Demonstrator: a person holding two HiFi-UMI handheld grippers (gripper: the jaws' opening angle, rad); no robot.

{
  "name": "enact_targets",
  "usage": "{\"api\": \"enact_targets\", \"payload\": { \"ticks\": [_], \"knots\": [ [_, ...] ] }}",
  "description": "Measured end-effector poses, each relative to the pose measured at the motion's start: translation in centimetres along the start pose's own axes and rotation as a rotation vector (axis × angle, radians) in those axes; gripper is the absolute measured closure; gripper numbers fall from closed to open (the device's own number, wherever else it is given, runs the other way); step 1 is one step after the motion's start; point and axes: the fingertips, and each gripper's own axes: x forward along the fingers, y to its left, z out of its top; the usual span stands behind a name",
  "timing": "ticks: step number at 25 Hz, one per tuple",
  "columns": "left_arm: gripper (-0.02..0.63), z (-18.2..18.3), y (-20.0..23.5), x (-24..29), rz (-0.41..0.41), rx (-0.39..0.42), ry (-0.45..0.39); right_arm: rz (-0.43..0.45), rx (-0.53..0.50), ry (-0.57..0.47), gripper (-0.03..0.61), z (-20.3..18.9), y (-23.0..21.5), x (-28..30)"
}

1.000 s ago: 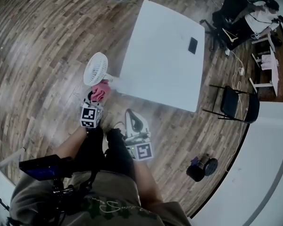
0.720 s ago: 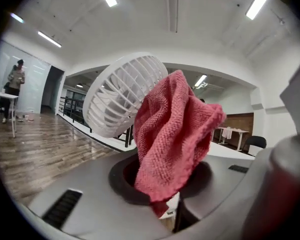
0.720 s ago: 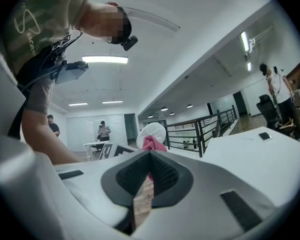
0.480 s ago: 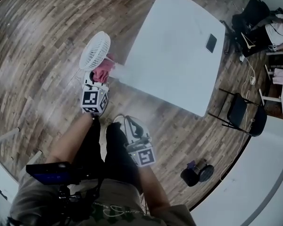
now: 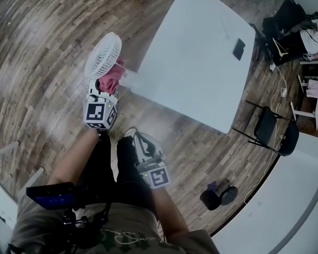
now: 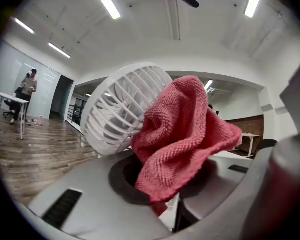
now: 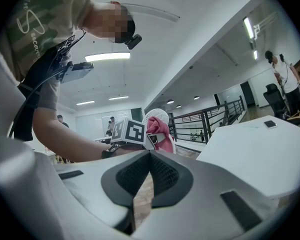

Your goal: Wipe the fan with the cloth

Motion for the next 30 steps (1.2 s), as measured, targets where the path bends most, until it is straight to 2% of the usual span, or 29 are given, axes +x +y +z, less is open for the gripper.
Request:
{"api": "enact_targets", "payload": {
  "ticks": [6, 9, 11, 14, 30],
  "knots": [
    [0.52, 0.1, -1.2, 0.4, -0.074, -0.031, -0.018, -0.026, -0.03, 0.011, 0.581, -0.2, -1.6, 0.4],
    [0.522, -0.2, -1.2, 0.0, -0.107, 0.012, -0.029, -0.036, -0.043, 0.006, 0.581, -0.4, -1.8, 1.4],
    [0.522, -0.2, -1.5, -0.1, -0.114, 0.021, -0.027, -0.047, -0.041, -0.003, 0.581, -0.4, -2.3, 1.7],
    [0.522, 0.1, -2.5, 0.1, -0.135, -0.015, 0.002, -0.058, -0.043, -0.011, 0.581, -0.4, -2.9, 1.8],
    [0.525, -2.5, -4.3, 0.1, -0.202, 0.035, 0.029, -0.077, -0.029, -0.003, 0.581, -2.0, -4.9, 1.7]
  ]
}}
